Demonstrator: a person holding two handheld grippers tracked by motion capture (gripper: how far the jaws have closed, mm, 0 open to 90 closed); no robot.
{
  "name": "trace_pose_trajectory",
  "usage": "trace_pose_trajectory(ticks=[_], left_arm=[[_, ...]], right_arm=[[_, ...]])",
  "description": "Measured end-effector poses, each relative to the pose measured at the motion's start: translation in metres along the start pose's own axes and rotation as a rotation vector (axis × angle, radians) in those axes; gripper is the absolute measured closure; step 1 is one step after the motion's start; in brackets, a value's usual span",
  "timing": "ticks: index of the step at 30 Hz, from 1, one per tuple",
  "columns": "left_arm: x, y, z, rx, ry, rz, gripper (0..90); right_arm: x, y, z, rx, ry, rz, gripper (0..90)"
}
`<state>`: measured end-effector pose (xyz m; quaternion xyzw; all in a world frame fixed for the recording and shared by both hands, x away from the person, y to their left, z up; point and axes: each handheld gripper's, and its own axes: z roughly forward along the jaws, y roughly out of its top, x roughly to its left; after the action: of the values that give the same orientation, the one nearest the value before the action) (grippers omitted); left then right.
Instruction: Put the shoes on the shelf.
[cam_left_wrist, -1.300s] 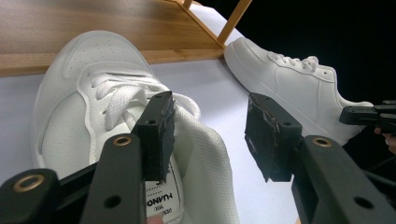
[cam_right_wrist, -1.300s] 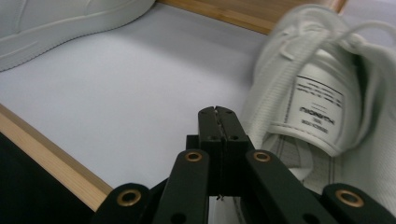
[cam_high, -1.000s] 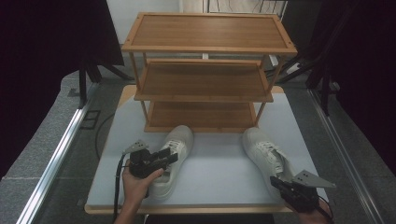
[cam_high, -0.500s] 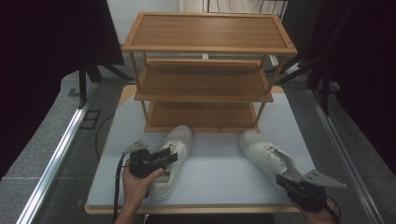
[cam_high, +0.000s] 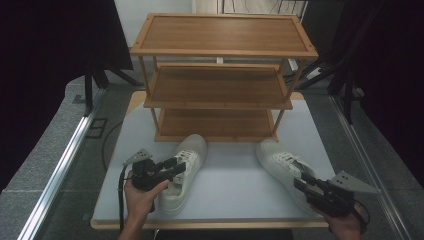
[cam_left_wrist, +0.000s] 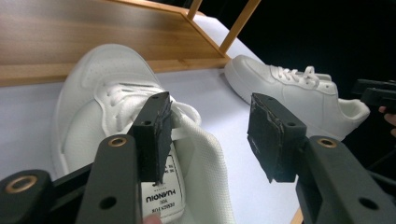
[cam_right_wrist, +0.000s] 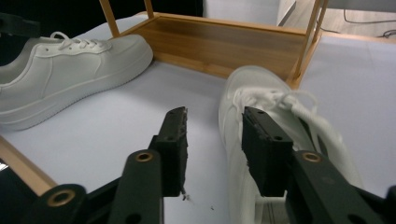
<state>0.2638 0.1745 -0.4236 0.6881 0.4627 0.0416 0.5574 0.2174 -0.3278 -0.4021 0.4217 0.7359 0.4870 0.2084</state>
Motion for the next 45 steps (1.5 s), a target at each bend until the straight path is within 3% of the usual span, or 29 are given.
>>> trace_pose_trajectory(ticks=[7, 11, 14, 20, 25, 33, 37, 43, 45], left_arm=[[-0.004, 0.009, -0.014, -0.012, -0.003, 0.036, 49.2], [-0.001, 0.013, -0.025, -0.021, 0.031, 0.038, 48.4], [0.003, 0.011, -0.028, 0.013, 0.090, 0.053, 48.2], [0.010, 0.004, -0.031, 0.038, 0.119, 0.050, 48.2], [0.012, -0.001, -0.024, 0.077, 0.125, 0.058, 47.5], [0.014, -0.007, -0.007, 0.144, 0.180, 0.080, 47.5], [0.016, -0.007, 0.007, 0.179, 0.224, 0.095, 47.7], [0.016, -0.008, 0.031, 0.242, 0.300, 0.160, 50.4], [0.017, -0.007, 0.033, 0.233, 0.306, 0.144, 51.4]], right_arm=[[-0.008, 0.008, 0.004, -0.004, -0.004, -0.020, 53.3], [-0.019, 0.014, 0.002, 0.006, -0.050, -0.029, 49.2], [-0.028, 0.019, 0.003, 0.020, -0.056, -0.023, 46.8], [-0.050, 0.020, 0.010, 0.066, -0.068, -0.033, 46.6], [-0.062, 0.017, 0.021, 0.122, -0.049, -0.039, 46.3], [-0.072, 0.011, 0.045, 0.197, -0.016, -0.054, 49.0], [-0.078, 0.009, 0.055, 0.233, -0.026, -0.062, 51.7], [-0.083, 0.007, 0.067, 0.253, -0.008, -0.090, 54.1], [-0.084, 0.006, 0.070, 0.265, -0.027, -0.104, 55.3]])
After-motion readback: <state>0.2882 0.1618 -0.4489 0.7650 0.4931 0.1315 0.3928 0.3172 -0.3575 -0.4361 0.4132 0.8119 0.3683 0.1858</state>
